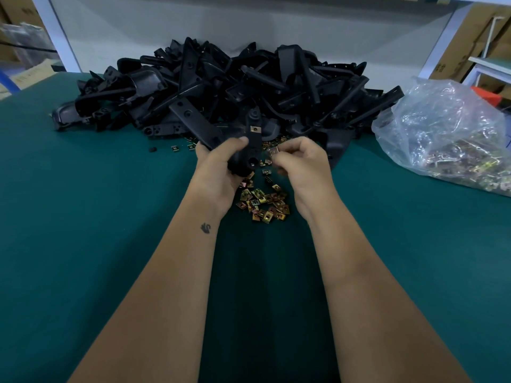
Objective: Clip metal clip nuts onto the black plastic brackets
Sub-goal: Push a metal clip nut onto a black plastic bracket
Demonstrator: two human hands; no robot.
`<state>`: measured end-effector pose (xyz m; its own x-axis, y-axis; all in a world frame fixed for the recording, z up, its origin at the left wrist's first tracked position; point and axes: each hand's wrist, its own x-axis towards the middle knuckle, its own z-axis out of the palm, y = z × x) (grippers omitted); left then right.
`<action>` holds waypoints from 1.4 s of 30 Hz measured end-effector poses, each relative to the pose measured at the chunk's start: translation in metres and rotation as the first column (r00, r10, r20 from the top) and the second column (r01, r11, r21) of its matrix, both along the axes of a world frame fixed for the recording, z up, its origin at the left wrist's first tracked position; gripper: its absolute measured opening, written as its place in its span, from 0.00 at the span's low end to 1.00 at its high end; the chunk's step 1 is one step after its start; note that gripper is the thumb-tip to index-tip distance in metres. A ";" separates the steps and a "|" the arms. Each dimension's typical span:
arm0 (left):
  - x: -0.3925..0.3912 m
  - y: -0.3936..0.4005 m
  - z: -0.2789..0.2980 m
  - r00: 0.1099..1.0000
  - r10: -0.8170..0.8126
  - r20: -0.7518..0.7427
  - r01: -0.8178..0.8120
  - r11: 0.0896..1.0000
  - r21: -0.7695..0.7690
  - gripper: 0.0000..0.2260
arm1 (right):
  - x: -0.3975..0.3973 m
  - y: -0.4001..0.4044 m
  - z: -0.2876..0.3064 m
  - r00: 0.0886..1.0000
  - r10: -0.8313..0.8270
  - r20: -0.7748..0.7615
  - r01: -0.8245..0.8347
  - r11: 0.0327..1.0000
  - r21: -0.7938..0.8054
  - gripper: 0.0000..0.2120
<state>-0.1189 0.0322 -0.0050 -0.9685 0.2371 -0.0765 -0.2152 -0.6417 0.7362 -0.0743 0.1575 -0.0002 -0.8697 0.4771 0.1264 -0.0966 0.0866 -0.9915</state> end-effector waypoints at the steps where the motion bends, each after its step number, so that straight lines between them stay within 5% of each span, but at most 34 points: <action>1: 0.001 0.001 -0.001 0.999 -0.006 -0.043 0.004 0.999 -0.047 0.18 | 0.000 -0.001 0.001 0.999 0.028 -0.037 -0.029 0.998 -0.051 0.11; 9: -0.001 0.002 -0.007 0.996 -0.006 -0.092 0.000 0.998 -0.063 0.22 | 0.004 0.000 0.004 0.989 0.084 -0.120 -0.108 0.971 -0.212 0.08; 15: -0.003 0.002 -0.008 0.997 0.023 -0.073 -0.025 0.999 -0.022 0.22 | 0.004 0.003 0.000 0.996 -0.024 -0.084 0.043 0.973 0.229 0.07; 32: 0.003 0.004 -0.007 0.976 0.080 -0.204 -0.106 0.987 -0.120 0.41 | 0.001 -0.012 0.002 0.980 0.068 -0.185 -0.096 0.984 -0.149 0.08; 38: -0.001 -0.002 -0.005 0.976 0.212 -0.053 -0.212 0.977 0.006 0.32 | 0.003 -0.023 0.002 0.973 0.170 -0.157 -0.178 0.984 -0.033 0.10; 42: -0.001 -0.004 -0.001 0.978 0.206 0.022 -0.207 0.965 0.159 0.26 | 0.003 -0.020 0.005 0.979 0.126 -0.162 -0.147 0.981 -0.125 0.09</action>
